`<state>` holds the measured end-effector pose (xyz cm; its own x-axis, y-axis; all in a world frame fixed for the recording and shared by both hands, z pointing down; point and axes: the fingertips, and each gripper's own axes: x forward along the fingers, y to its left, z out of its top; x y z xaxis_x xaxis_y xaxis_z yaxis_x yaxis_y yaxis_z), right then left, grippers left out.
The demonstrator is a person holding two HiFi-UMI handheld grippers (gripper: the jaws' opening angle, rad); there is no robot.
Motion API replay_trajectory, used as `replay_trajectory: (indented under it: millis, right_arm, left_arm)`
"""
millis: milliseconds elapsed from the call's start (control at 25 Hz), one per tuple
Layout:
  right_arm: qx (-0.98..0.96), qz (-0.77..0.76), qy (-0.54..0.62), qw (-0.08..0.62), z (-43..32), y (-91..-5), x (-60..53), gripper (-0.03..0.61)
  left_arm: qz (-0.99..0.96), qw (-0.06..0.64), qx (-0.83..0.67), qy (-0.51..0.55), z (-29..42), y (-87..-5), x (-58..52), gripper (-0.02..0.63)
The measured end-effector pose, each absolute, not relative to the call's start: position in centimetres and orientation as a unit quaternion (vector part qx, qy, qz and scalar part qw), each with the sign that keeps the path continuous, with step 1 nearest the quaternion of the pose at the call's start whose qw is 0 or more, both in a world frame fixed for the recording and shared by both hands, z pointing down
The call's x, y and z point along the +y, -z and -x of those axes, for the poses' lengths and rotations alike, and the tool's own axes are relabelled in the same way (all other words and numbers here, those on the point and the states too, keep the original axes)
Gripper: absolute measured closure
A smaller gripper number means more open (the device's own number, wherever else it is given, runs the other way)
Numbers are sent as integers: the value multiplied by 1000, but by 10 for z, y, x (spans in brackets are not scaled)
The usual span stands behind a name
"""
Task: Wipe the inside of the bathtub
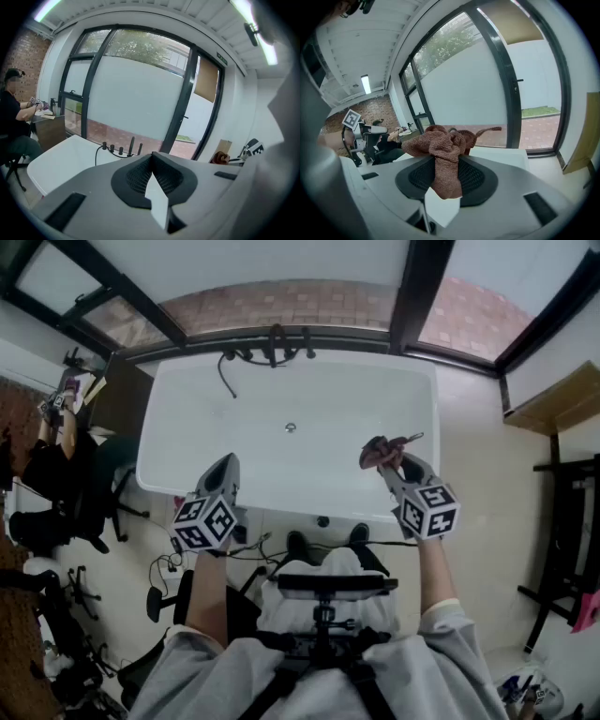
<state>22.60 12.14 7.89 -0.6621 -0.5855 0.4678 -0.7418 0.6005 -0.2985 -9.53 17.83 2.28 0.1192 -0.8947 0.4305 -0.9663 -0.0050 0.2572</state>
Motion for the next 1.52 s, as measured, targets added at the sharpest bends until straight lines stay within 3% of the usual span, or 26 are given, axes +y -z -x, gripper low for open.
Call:
replay_trajectory:
  millis: [320, 840, 1240, 1520]
  right_arm:
    - [-891, -366, -206, 173, -242, -102, 71, 439]
    - [-852, -416, -241, 208, -137, -194, -7, 439]
    - [-825, -440, -260, 239, -87, -313, -93, 439]
    - [-829, -439, -206, 280, -54, -406, -188, 439]
  left_arm:
    - [-715, 220, -658, -83, 53, -20, 149, 606]
    - [-777, 188, -582, -149, 82, -94, 60, 606]
    - [-804, 204, -530, -179, 93, -220, -8, 606]
    - [-816, 208, -505, -187, 84, -321, -78, 606]
